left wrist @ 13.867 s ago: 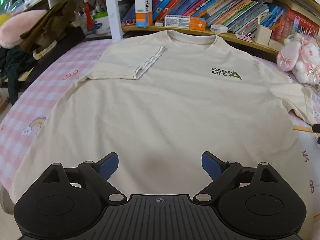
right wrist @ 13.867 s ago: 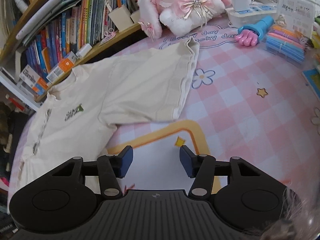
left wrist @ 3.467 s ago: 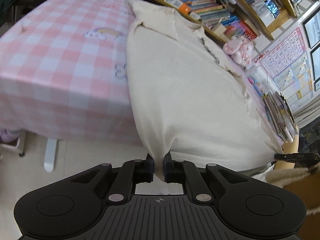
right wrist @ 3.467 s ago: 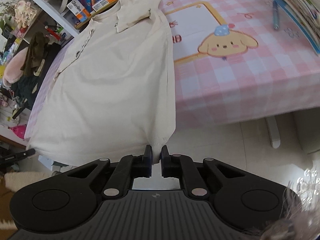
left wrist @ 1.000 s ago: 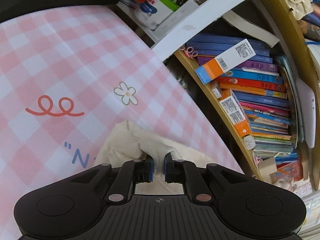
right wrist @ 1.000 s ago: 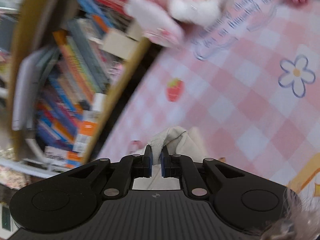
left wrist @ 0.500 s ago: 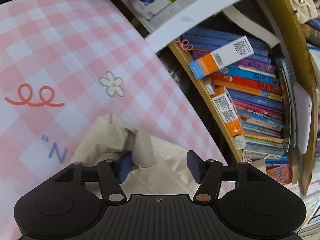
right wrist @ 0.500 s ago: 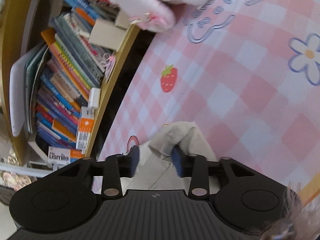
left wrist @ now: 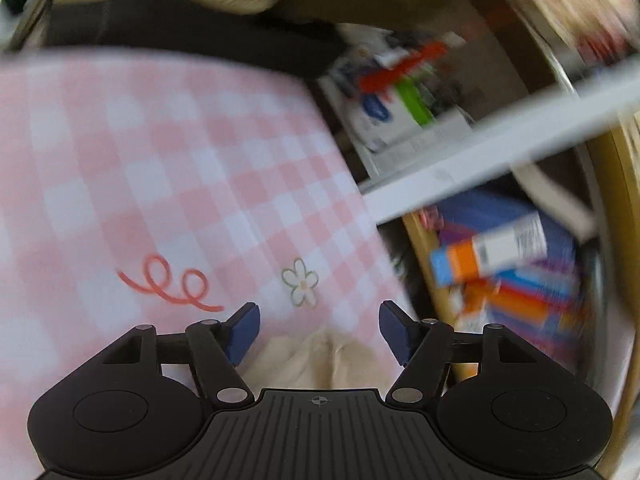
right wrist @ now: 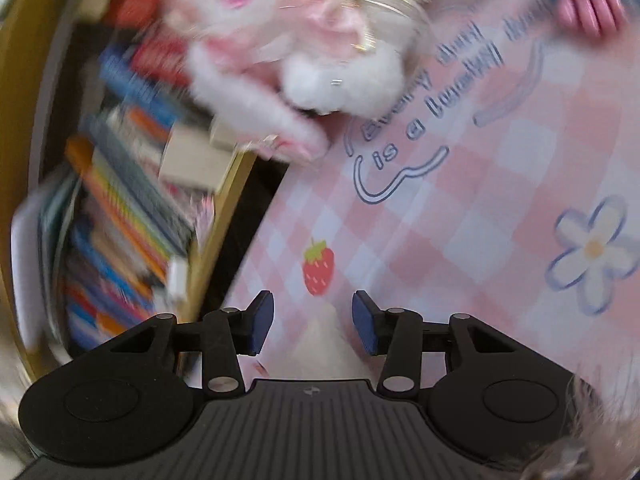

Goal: Fold clothes

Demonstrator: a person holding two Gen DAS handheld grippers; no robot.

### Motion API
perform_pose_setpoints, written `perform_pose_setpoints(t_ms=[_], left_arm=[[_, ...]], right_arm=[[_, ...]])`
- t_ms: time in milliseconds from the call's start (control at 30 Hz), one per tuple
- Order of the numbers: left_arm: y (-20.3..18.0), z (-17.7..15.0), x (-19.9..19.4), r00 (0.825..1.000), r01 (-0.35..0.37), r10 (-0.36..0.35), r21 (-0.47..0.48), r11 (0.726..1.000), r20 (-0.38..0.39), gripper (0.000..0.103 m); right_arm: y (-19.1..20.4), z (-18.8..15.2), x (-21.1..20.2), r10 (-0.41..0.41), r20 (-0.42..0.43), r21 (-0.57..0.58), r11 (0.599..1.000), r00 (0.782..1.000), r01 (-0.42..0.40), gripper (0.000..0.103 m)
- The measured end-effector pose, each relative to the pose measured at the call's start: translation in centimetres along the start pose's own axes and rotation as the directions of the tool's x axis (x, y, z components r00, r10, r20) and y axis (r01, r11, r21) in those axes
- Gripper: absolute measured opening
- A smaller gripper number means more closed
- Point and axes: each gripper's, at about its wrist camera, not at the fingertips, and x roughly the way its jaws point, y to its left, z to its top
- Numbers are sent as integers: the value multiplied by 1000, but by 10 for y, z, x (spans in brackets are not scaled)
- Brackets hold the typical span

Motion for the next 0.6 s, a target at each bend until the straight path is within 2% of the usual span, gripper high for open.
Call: perform_pose_setpoints(t_ms=[67, 100, 133, 200, 267, 333, 367, 400, 500, 600], left_arm=[[-21, -15, -8, 999, 18, -7, 203, 979, -52, 67], [-33, -26, -9, 996, 34, -7, 305, 952, -90, 66], [-48, -40, -8, 991, 56, 1, 417, 907, -135, 65], [-74, -71, -2, 977, 109, 24, 592, 798, -213, 65], [-93, -102, 9, 961, 157, 56, 698, 698, -271, 65], [-108, -124, 22, 953, 163, 97, 757, 633, -286, 65], [-114, -133, 27, 957, 144, 115, 780, 609, -266, 65], [-118, -137, 32, 959, 131, 125, 791, 597, -254, 64], [-130, -142, 44, 958, 114, 148, 801, 588, -245, 64], [-137, -147, 53, 960, 90, 172, 827, 556, -220, 64]], right_arm=[[16, -12, -12, -39, 0, -168, 985, 999, 39, 42], [27, -22, -15, -59, -6, -275, 960, 998, 55, 42], [38, -34, -18, -78, -12, -386, 920, 997, 67, 42], [62, -63, -17, -117, -32, -589, 805, 993, 76, 43], [80, -95, -7, -133, -69, -733, 679, 989, 40, 42], [95, -122, 6, -154, -92, -818, 576, 984, 14, 42], [100, -132, 14, -171, -98, -839, 544, 980, 11, 42], [105, -142, 22, -187, -104, -855, 519, 977, 9, 41], [119, -163, 41, -201, -93, -907, 421, 975, 0, 42], [131, -166, 59, -209, -83, -944, 329, 974, -10, 41]])
